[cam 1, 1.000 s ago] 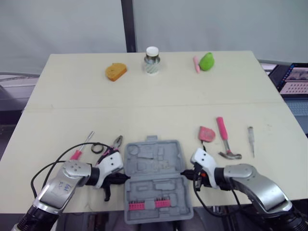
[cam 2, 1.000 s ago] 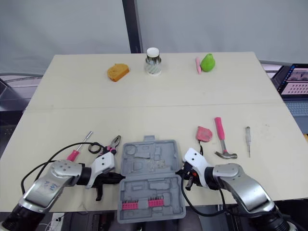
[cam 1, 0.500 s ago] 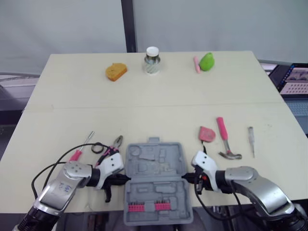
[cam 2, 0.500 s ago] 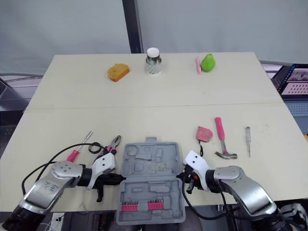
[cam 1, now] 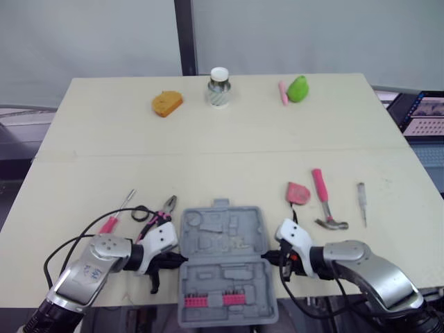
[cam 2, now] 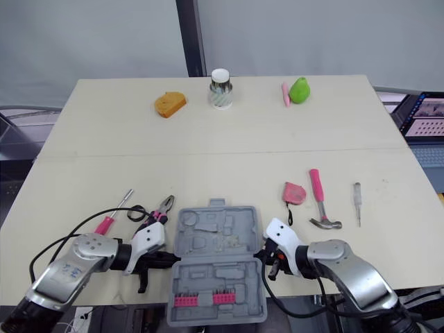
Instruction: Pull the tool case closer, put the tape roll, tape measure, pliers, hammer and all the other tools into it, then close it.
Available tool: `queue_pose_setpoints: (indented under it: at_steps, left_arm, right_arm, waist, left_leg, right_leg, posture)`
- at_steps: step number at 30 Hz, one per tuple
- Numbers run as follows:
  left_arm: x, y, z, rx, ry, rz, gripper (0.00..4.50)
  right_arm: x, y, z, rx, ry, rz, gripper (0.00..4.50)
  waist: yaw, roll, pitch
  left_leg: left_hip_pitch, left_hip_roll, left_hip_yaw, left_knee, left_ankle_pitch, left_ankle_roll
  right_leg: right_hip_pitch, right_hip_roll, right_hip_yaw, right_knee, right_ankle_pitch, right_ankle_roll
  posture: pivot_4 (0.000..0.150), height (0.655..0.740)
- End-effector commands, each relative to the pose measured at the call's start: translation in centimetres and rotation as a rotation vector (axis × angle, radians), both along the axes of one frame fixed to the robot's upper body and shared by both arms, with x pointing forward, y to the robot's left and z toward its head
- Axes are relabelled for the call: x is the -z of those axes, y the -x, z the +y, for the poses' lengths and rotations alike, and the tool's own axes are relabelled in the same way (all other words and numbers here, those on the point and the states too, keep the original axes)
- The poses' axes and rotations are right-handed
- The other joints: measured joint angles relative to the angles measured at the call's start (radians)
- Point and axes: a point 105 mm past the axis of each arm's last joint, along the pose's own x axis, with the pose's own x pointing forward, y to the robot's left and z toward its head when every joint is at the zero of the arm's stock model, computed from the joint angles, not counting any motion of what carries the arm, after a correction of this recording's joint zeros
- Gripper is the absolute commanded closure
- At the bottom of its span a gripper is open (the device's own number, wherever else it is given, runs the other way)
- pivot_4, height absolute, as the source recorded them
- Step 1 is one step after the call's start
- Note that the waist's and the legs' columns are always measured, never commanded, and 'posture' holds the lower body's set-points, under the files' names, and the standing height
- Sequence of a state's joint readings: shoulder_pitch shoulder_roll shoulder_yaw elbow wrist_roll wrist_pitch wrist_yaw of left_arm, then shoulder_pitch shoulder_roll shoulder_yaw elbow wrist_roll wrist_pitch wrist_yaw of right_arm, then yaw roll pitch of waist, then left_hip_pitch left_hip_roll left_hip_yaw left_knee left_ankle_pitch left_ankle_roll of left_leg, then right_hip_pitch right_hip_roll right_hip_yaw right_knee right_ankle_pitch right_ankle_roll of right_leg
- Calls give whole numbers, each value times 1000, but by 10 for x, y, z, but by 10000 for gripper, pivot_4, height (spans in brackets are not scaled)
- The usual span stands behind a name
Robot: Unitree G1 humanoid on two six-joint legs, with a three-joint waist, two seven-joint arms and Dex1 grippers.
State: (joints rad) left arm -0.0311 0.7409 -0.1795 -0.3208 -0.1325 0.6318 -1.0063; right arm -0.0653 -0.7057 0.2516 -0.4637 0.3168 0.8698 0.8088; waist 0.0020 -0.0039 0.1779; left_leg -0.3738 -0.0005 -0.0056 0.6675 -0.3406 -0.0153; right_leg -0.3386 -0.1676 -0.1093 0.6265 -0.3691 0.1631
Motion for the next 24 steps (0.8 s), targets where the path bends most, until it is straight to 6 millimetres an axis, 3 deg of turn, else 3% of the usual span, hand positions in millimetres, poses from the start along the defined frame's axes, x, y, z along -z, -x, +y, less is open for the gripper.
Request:
queue_pose_setpoints:
  at_steps: [1, 10, 24]
  left_arm:
    - [3, 10, -10, 45, 24, 30, 44505]
    - [4, 8, 4, 10, 0, 29, 44505]
    - [5, 6, 16, -26, -19, 24, 44505]
  right_arm:
    - [-8, 4, 11, -48, -45, -27, 45000]
    - [-5, 1, -7, -11, -12, -28, 45000]
    - [-5, -3, -18, 21, 0, -38, 45000]
  waist:
    - [0, 0, 0]
    - [0, 0, 0]
    - [0, 0, 0]
  left_leg:
    - [0, 0, 0, 0, 0, 0]
    - [0, 0, 0, 0, 0, 0]
    - [0, 0, 0, 0, 0, 0]
  right_leg:
    - [0, 0, 0, 0, 0, 0]
    - [0, 0, 0, 0, 0, 0]
    - [0, 0, 0, 0, 0, 0]
  posture:
    - [1500, 7400]
    - [1500, 7400]
    - [1500, 7400]
